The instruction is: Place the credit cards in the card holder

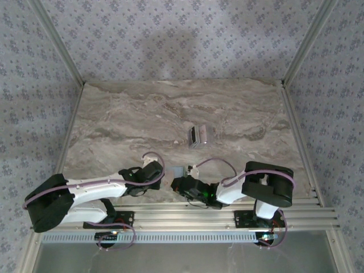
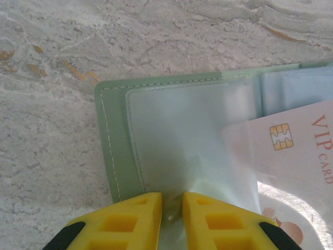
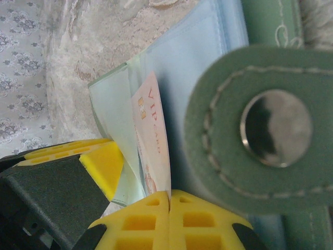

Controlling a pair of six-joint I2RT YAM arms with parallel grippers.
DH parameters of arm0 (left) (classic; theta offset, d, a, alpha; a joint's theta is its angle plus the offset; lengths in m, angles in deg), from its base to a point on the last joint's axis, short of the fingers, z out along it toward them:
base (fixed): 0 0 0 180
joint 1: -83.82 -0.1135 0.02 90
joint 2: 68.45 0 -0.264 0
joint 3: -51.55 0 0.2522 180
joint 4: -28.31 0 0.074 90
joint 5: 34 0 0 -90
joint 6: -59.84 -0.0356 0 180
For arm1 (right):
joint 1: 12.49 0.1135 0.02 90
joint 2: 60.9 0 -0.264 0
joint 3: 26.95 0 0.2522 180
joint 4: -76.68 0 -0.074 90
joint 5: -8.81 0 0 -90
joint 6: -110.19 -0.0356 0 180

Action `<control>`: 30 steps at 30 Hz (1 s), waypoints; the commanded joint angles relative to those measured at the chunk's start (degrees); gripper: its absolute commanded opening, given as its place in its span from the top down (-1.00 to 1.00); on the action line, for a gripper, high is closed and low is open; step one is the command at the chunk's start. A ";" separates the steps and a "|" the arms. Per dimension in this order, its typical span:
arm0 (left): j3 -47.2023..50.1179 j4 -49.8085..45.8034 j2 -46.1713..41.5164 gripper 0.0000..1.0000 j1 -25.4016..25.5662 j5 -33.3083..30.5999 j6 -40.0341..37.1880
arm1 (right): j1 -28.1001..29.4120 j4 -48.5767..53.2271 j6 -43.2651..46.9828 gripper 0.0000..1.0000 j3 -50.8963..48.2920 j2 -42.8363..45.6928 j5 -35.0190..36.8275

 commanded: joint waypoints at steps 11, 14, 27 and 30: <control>2.24 1.33 2.80 0.60 0.12 3.84 0.50 | -0.80 10.13 1.73 1.00 -1.00 -0.07 -0.25; 2.51 1.24 2.52 0.60 0.11 3.86 0.65 | -0.83 8.96 1.16 1.00 -1.48 -0.52 0.61; 2.74 1.69 2.49 0.60 0.18 4.28 0.98 | -0.81 6.28 -0.16 1.00 -2.03 -0.50 5.26; 2.85 1.70 2.49 0.60 0.20 4.34 0.88 | -0.92 5.66 -0.04 1.00 -1.57 -1.01 5.28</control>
